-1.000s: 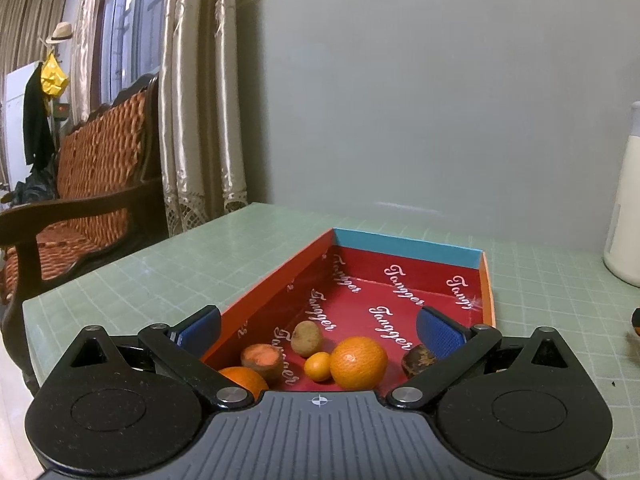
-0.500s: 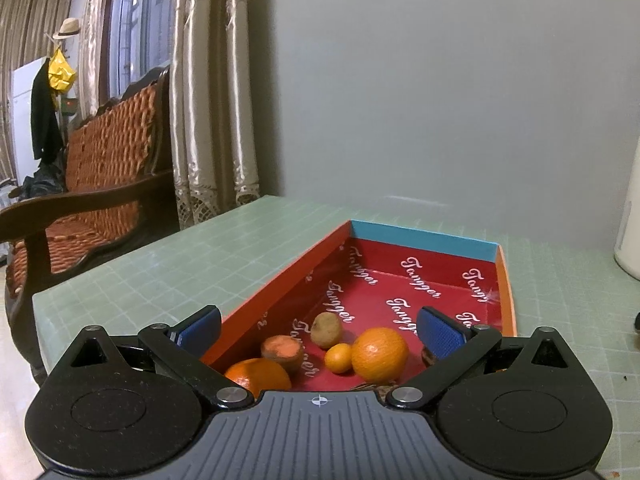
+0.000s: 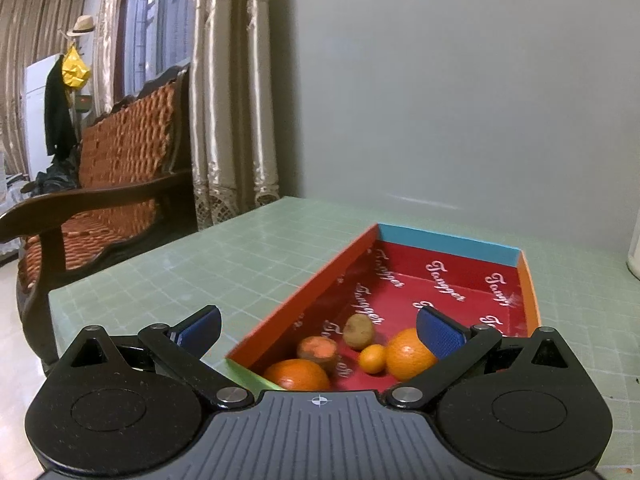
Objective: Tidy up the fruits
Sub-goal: 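Carry the small tangerine into the red tray and open the right gripper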
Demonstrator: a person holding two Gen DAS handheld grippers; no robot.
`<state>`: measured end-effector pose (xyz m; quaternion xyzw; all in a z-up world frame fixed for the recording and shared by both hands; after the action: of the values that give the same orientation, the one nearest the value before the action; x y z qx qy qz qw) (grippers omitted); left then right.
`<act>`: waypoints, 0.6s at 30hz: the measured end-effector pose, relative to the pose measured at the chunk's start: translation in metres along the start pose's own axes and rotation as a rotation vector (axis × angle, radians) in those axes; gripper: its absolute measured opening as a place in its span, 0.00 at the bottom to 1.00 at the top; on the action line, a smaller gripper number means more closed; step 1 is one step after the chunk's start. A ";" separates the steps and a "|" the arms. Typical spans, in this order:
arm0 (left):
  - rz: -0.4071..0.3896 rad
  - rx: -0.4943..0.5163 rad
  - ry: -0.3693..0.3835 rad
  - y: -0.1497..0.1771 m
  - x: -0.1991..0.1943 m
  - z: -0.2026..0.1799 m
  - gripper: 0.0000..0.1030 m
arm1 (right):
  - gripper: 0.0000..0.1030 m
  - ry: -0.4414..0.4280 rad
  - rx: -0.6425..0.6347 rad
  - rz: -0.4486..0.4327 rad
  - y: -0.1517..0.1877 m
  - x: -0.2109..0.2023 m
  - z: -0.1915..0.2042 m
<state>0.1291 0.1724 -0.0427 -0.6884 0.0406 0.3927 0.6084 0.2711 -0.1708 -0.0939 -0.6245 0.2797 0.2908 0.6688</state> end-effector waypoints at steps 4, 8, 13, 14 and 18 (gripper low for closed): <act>-0.001 -0.025 -0.011 -0.001 -0.001 0.014 1.00 | 0.36 -0.044 -0.031 -0.032 0.000 -0.015 0.017; -0.006 -0.054 -0.028 -0.001 -0.004 0.033 1.00 | 0.36 -0.108 -0.077 -0.064 0.003 -0.033 0.044; -0.006 -0.100 -0.058 -0.001 -0.004 0.059 1.00 | 0.36 -0.189 -0.153 -0.096 0.009 -0.059 0.088; -0.006 -0.109 -0.063 -0.001 -0.004 0.064 1.00 | 0.36 -0.207 -0.169 -0.101 0.010 -0.064 0.098; -0.003 -0.152 -0.088 0.000 -0.004 0.087 1.00 | 0.36 -0.266 -0.240 -0.118 0.014 -0.080 0.138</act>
<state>0.0837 0.2466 -0.0360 -0.7147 -0.0172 0.4236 0.5563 0.2079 -0.0359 -0.0358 -0.6711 0.1149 0.3624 0.6365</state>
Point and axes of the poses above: each gripper's, at about its wrist camera, not at the fingertips, and x roughly the way its jaws point, z to its left, y to its underside, the point moved 10 cm from there along x, roughly the way its jaws point, and after that the axes turned 14 degrees about z, right-handed, at the moved point
